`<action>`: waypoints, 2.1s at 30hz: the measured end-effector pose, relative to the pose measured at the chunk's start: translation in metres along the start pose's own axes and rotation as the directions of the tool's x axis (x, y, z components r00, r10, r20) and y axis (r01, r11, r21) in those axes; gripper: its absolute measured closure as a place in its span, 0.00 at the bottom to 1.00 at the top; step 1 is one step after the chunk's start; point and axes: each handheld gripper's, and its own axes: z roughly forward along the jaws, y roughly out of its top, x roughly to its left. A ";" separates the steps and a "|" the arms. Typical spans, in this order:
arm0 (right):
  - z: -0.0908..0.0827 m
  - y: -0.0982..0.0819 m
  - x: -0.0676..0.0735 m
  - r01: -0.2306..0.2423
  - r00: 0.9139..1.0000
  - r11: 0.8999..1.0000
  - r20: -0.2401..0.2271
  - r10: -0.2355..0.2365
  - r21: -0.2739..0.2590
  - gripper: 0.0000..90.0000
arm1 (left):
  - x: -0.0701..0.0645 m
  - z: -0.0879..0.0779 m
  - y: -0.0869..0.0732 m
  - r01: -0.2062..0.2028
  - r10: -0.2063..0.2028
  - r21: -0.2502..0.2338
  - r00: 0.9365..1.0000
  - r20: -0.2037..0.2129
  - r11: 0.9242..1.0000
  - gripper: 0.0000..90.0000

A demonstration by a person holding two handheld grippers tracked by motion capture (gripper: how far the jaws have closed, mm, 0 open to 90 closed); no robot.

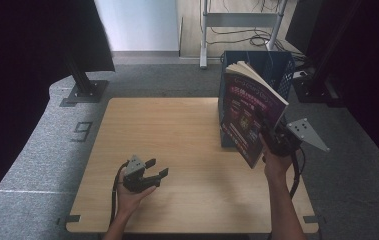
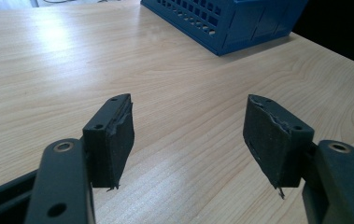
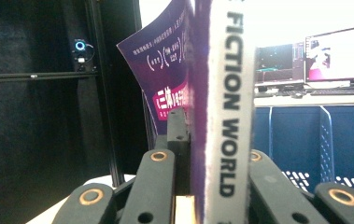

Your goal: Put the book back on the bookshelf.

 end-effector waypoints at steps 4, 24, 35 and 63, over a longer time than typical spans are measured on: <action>0.006 0.002 -0.001 0.010 1.000 1.000 0.019 -0.010 0.002 0.91 | 0.000 0.000 0.000 0.002 -0.002 0.000 1.000 -0.001 1.000 0.38; 0.037 -0.009 -0.010 0.042 0.994 0.999 0.103 -0.044 0.024 0.91 | 0.001 0.001 -0.002 0.008 -0.008 0.006 1.000 0.005 1.000 0.37; 0.056 -0.019 -0.016 0.045 0.989 0.998 0.140 -0.050 0.036 0.91 | 0.004 0.002 -0.003 0.014 -0.014 0.010 1.000 0.006 1.000 0.38; 0.095 -0.034 -0.033 0.031 0.978 0.997 0.202 -0.044 0.069 0.91 | 0.007 -0.003 -0.006 0.011 -0.011 0.010 1.000 0.006 1.000 0.37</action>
